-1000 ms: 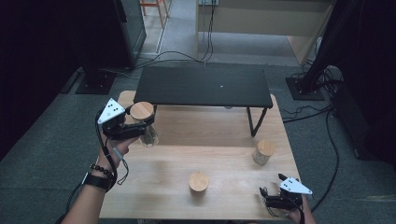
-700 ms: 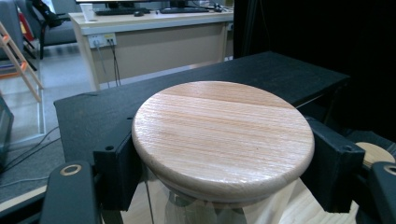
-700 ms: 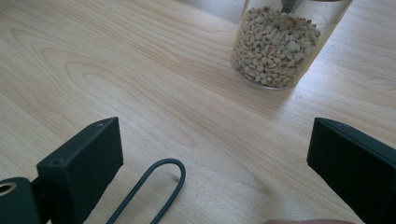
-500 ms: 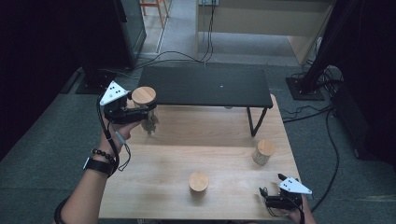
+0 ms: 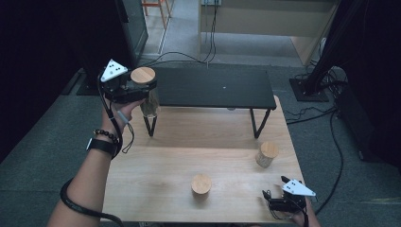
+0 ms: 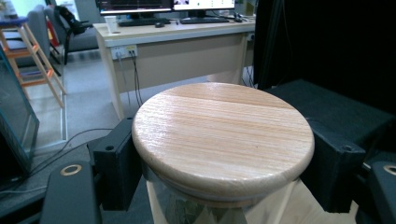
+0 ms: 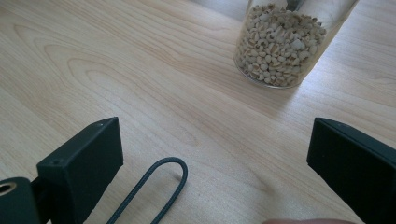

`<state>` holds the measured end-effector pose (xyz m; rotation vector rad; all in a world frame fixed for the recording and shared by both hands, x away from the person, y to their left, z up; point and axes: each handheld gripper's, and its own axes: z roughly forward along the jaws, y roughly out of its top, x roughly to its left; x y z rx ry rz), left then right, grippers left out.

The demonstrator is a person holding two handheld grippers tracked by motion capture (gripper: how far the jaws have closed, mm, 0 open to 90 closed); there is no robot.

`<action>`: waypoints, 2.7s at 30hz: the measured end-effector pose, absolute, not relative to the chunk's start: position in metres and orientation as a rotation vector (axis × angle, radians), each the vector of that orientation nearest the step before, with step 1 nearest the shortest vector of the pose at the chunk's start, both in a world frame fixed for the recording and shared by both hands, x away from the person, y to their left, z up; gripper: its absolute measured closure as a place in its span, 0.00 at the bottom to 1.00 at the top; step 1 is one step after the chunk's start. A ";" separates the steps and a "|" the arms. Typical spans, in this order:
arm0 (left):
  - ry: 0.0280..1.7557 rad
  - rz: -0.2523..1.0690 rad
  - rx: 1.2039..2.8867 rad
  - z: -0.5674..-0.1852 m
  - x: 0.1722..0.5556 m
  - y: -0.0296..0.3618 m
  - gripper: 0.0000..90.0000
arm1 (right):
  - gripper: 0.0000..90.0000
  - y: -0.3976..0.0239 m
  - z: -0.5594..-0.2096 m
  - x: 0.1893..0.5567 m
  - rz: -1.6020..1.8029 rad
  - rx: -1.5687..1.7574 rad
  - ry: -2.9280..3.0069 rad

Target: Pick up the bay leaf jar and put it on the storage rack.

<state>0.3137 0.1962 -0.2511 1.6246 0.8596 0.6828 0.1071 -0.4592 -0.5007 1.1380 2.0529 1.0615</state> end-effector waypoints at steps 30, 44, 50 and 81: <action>0.948 0.747 1.602 -0.242 0.386 0.161 0.27 | 0.04 -0.459 -0.499 0.110 1.052 1.124 2.078; 0.952 0.761 1.580 -0.254 0.397 0.155 0.27 | 0.04 -0.458 -0.499 0.109 1.044 1.113 2.079; 0.958 0.778 1.616 -0.247 0.393 0.153 0.13 | 0.04 -0.457 -0.500 0.108 1.041 1.112 2.076; 0.860 0.709 1.635 -0.282 0.333 0.201 0.01 | 0.04 -0.457 -0.500 0.108 1.037 1.106 2.078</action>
